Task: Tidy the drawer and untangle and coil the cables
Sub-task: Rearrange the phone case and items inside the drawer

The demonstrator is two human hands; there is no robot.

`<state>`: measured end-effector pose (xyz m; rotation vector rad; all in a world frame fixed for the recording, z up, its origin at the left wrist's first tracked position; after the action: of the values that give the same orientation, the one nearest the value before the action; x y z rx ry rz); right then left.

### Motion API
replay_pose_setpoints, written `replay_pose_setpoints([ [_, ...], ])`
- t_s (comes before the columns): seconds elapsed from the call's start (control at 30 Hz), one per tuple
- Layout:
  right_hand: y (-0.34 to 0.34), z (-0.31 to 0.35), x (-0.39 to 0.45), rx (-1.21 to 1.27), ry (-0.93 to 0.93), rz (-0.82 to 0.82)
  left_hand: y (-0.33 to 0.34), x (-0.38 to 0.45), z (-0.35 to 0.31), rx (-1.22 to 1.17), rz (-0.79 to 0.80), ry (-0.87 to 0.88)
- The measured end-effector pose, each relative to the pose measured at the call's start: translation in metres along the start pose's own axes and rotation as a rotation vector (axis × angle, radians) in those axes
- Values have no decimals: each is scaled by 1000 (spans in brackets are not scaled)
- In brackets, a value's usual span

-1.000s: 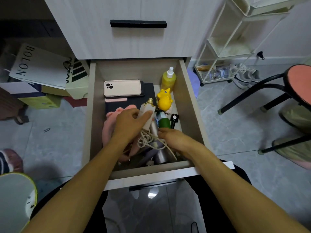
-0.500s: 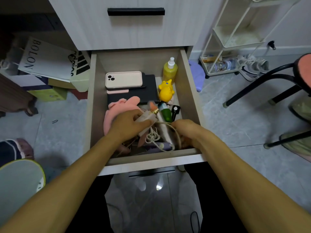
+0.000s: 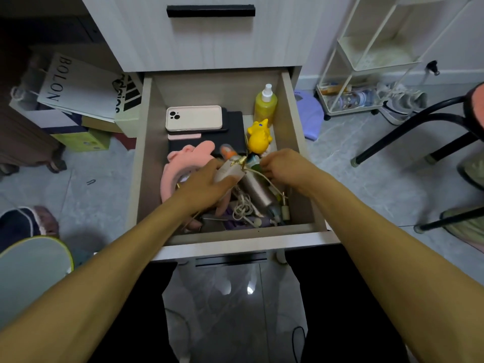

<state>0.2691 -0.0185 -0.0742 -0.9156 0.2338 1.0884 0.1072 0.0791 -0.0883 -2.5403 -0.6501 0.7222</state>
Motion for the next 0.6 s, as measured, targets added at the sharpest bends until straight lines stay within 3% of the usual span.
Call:
replay_pose_setpoints([
  [0.07, -2, -1, -3, -234, -70, -56, -2, 3, 10, 62, 18, -38],
  [0.17, 1, -4, -15, -302, -200, -160, -6, 9, 16, 108, 13, -44],
  [0.37, 36, -4, -27, -534, -463, 11, -33, -12, 12, 229, -8, -24],
  [0.5, 59, 5, -19, -760, -501, 163, -58, -32, 13, 957, -11, 126],
  [0.6, 72, 10, -17, -1026, -538, 97, -74, -39, 25, 1096, -9, 177],
])
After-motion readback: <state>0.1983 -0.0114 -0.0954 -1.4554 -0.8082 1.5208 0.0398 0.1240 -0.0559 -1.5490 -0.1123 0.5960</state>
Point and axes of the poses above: each hand's wrist, its own x-axis towards the middle knuckle, its own y-axis out of the palm, z = x × y, the point moved 3 cm from there along x, towards the middle knuckle, and after that the axes turned 5 degrees about -x, right-handed, at the moved point
